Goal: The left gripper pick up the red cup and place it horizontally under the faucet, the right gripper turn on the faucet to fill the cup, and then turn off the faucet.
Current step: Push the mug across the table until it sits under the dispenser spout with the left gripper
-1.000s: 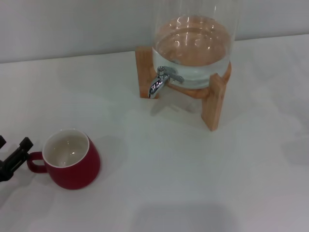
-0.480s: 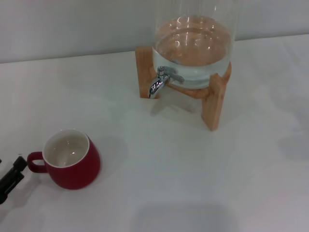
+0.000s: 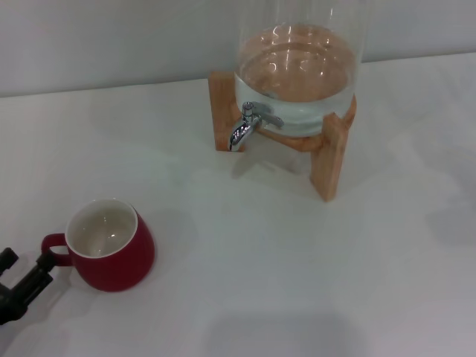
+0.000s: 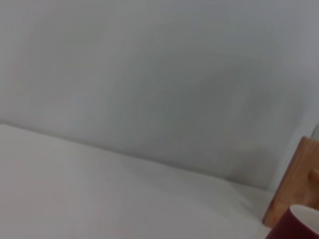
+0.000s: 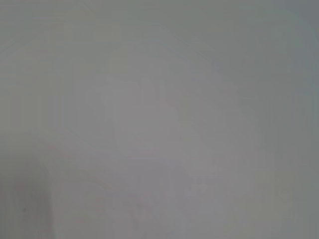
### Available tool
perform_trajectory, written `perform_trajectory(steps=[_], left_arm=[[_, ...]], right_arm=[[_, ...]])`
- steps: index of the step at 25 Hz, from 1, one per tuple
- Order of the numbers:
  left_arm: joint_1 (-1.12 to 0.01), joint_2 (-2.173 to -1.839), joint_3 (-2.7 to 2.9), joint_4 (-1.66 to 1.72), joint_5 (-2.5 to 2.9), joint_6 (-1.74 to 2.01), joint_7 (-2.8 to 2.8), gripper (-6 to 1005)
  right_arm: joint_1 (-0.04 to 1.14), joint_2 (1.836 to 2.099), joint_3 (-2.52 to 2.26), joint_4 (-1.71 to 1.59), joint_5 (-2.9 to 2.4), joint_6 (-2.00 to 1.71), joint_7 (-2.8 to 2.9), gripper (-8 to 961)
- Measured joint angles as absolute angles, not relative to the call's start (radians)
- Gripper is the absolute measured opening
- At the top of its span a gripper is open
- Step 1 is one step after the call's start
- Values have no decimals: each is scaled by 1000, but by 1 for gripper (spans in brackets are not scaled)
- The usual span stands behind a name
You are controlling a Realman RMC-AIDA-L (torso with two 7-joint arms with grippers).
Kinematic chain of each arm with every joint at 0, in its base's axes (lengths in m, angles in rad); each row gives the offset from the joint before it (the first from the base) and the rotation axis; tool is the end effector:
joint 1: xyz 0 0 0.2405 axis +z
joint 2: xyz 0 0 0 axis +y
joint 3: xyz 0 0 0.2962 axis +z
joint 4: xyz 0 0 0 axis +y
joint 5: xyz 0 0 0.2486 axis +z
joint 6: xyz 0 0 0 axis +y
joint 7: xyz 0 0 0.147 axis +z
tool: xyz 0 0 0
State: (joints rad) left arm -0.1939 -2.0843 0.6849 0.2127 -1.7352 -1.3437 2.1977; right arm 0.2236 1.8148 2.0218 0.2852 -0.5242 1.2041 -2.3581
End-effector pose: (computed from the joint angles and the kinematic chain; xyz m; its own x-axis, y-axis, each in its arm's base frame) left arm -0.4408 0.2512 -0.0601 0.4532 0.3485 0.8204 0.8623 -0.4048 -0.3044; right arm 0.4818 0.3237 0.1313 0.6390 0.0257 -0.7688 -0.7600 -0.1332 -0.6361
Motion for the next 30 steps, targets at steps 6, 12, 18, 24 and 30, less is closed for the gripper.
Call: perform_trajectory(steps=[6,12,18,24,30], left_arm=[[-209,-2084,685,212,-1708,-1325,2196,877],[-210,-2083,684,222,-1705,-1324,2198,877],[-207,-2082,684,225,-1701,-1324,2198,877],[-207,-2080,684,228,-1689,-1312,2198,877],[-201,-2080,684,242,-1678,-1310,2198,877]], right_arm=[[217,1816,2022,285,-520,1206,-2358,722],[217,1816,2022,285,-519,1205,-2359,722],[219,1816,2022,285,-518,1204,-2359,722],[218,1818,2022,285,-517,1209,-2359,722],[217,1818,2022,285,-517,1210,-2359,722]])
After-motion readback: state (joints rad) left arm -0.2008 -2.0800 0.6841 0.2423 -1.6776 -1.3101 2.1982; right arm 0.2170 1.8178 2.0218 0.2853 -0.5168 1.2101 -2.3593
